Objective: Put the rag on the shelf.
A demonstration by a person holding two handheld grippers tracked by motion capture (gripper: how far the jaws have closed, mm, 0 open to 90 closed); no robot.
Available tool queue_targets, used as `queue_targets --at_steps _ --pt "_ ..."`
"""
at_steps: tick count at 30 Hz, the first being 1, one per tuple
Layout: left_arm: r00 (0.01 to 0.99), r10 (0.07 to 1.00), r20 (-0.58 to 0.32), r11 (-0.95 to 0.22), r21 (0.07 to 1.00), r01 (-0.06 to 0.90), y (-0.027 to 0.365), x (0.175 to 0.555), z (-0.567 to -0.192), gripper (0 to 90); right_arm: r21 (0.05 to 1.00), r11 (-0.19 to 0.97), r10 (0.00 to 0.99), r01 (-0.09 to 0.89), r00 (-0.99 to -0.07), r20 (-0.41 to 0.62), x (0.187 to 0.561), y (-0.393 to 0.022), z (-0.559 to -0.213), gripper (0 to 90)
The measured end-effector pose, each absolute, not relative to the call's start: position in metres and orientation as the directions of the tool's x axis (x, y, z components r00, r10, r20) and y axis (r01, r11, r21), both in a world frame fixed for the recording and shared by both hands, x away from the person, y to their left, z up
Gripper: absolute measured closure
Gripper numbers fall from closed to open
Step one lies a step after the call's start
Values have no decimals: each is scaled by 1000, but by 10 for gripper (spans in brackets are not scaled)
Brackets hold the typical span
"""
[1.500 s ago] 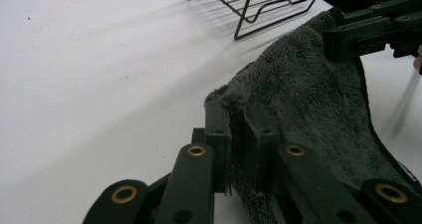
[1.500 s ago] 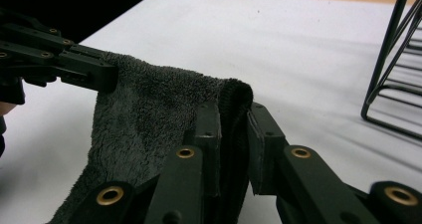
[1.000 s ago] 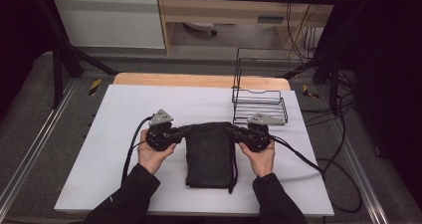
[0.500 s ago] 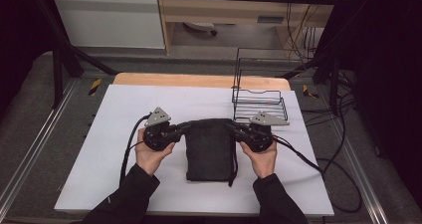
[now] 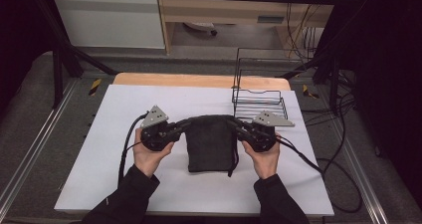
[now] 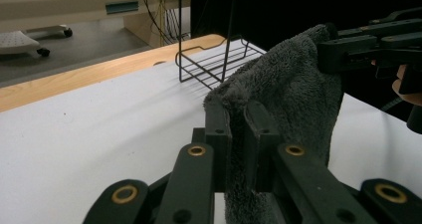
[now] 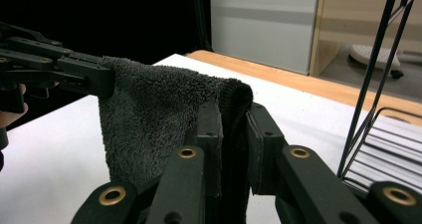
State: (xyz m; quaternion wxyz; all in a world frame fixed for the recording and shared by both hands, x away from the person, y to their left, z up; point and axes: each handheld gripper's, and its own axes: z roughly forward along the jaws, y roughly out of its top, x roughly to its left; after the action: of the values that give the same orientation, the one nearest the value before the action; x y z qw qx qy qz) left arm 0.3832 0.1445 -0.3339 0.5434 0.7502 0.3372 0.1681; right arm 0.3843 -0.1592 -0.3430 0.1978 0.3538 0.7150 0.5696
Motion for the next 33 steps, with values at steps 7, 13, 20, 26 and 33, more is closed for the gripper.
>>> queue_targets --at_steps 7,13,20,26,33 --pt "716 690 -105 -168 939 300 145 378 -327 824 964 99 736 249 -670 98 379 -159 -336 792" --pt "719 689 -89 -160 949 271 145 374 -321 823 971 95 738 217 -670 77 375 -159 -330 793" --pt "721 689 -67 -154 959 237 141 371 -314 823 977 89 743 192 -667 64 371 -161 -323 793" --pt "725 686 -64 -143 965 221 135 372 -310 824 982 95 758 166 -651 37 368 -165 -316 793" --pt "729 682 -55 -122 975 188 125 372 -300 824 988 80 777 135 -630 23 364 -174 -307 793"
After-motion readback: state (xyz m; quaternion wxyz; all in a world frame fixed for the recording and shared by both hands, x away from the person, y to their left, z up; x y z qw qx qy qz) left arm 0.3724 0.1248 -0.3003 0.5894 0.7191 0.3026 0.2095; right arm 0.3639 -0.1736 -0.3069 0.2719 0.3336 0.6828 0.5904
